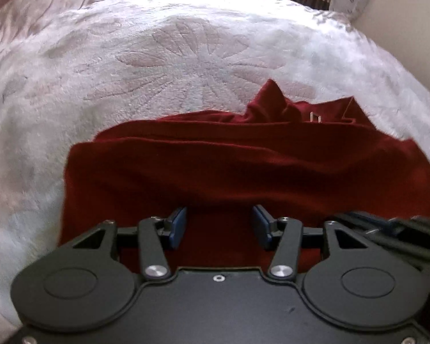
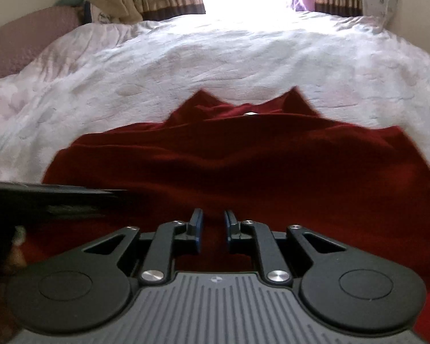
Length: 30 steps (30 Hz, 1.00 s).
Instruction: Fold small clothes
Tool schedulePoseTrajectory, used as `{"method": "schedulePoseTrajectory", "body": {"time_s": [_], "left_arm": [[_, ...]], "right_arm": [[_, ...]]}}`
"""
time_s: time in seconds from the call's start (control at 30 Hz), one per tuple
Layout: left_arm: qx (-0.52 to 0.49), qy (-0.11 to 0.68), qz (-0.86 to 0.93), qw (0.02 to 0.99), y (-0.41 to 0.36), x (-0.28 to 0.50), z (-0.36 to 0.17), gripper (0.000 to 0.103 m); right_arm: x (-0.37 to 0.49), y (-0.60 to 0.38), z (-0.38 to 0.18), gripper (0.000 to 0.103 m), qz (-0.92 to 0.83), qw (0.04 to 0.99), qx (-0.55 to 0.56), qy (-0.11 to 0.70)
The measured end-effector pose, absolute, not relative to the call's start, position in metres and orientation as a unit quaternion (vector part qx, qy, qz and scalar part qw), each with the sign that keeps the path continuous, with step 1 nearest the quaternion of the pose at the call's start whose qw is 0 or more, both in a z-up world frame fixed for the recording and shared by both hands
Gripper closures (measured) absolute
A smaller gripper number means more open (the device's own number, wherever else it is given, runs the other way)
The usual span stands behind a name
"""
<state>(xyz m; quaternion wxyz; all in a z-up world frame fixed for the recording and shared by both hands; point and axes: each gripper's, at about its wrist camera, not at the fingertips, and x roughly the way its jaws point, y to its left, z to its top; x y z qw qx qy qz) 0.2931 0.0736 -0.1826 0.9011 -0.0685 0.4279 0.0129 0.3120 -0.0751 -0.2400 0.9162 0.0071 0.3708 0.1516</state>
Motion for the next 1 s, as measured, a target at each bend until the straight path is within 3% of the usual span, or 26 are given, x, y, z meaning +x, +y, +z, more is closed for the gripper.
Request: {"method": "schedulePoseTrajectory", "body": {"time_s": [0.17,0.33,0.47,0.57,0.7,0.87,0.9,0.97,1.0], "left_arm": [[-0.002,0.426,0.076,0.901,0.103,0.307,-0.189,0.05],[-0.068,0.436,0.074,0.894,0.142,0.315,-0.196,0.05],[-0.053,0.428,0.075,0.899,0.144,0.319,-0.201,0.045],[-0.074,0.434,0.079,0.894,0.16,0.318,-0.213,0.039],[-0.108,0.427,0.072,0.895,0.17,0.312,-0.212,0.039],[-0.087,0.404,0.092,0.906,0.167,0.28,-0.168,0.042],[-0.087,0.401,0.088,0.908,0.166,0.269,-0.158,0.042],[-0.073,0.399,0.08,0.91,0.163,0.246,-0.142,0.042],[-0.061,0.397,0.079,0.912,0.16,0.232,-0.136,0.042]], "right_arm": [[0.323,-0.128,-0.238,0.092,0.083,0.921,0.029,0.38],[0.34,-0.174,-0.237,0.093,0.011,0.926,0.045,0.374],[0.343,-0.199,-0.241,0.096,0.006,0.924,0.077,0.375],[0.342,-0.195,-0.25,0.096,0.0,0.926,0.054,0.373],[0.339,-0.175,-0.244,0.095,-0.008,0.931,-0.003,0.364],[0.295,-0.172,-0.198,0.071,-0.018,0.947,-0.03,0.319],[0.279,-0.177,-0.189,0.067,-0.014,0.949,-0.018,0.315],[0.24,-0.197,-0.179,0.048,0.001,0.951,0.032,0.307],[0.218,-0.212,-0.179,0.045,0.005,0.948,0.069,0.309]]}}
